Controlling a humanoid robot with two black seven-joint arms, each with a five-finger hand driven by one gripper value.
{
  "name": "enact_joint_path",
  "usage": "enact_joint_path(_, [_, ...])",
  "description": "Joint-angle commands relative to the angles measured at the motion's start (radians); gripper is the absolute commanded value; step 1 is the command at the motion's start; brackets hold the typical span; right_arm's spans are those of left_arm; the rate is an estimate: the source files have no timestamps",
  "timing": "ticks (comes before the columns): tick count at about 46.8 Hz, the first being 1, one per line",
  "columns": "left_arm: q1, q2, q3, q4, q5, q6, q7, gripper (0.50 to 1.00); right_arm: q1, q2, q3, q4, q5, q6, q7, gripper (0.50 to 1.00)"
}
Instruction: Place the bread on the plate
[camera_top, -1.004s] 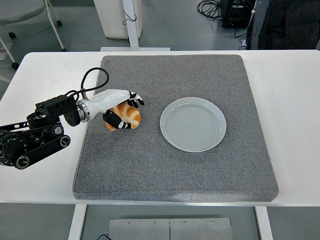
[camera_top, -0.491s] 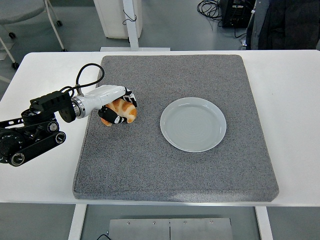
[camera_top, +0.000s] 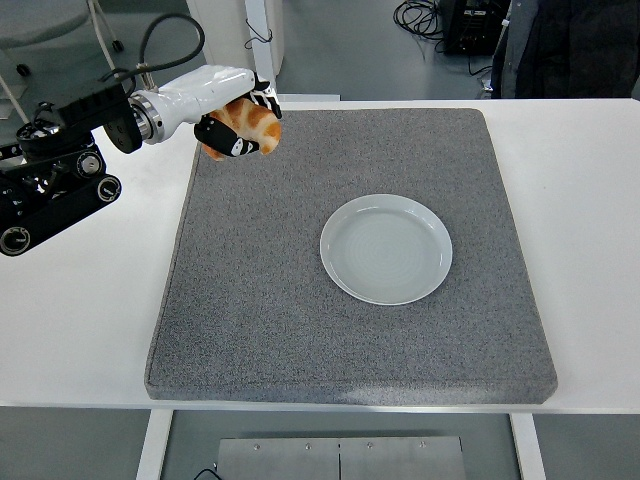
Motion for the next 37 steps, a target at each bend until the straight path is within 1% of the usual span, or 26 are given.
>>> enact_joint_path(1, [-0.033, -0.001, 0.000, -0.001, -0.006, -0.016, 0.000, 0.500, 0.000, 0.000, 0.000, 0.000, 0.000, 0.000, 0.000, 1.000])
enact_joint_path(12, [-0.069, -0.007, 0.002, 0.000, -0.006, -0.028, -0.001, 0.500, 0.001, 0.000, 0.000, 0.000, -0.001, 0.000, 0.000, 1.000])
enact_joint_path(16, [-0.092, -0.020, 0.017, 0.000, -0.006, -0.044, -0.003, 0.500, 0.000, 0.000, 0.000, 0.000, 0.000, 0.000, 0.000, 1.000])
enact_joint_path(25, [-0.162, -0.092, 0.092, 0.002, -0.015, -0.047, -0.009, 0.500, 0.000, 0.000, 0.000, 0.000, 0.000, 0.000, 0.000, 1.000])
enact_joint_path(32, [-0.170, -0.164, 0.111, 0.017, -0.020, -0.047, -0.008, 0.500, 0.000, 0.000, 0.000, 0.000, 0.000, 0.000, 0.000, 1.000])
enact_joint_path(37, [-0.176, -0.210, 0.150, 0.039, -0.020, -0.047, -0.009, 0.500, 0.000, 0.000, 0.000, 0.000, -0.001, 0.000, 0.000, 1.000])
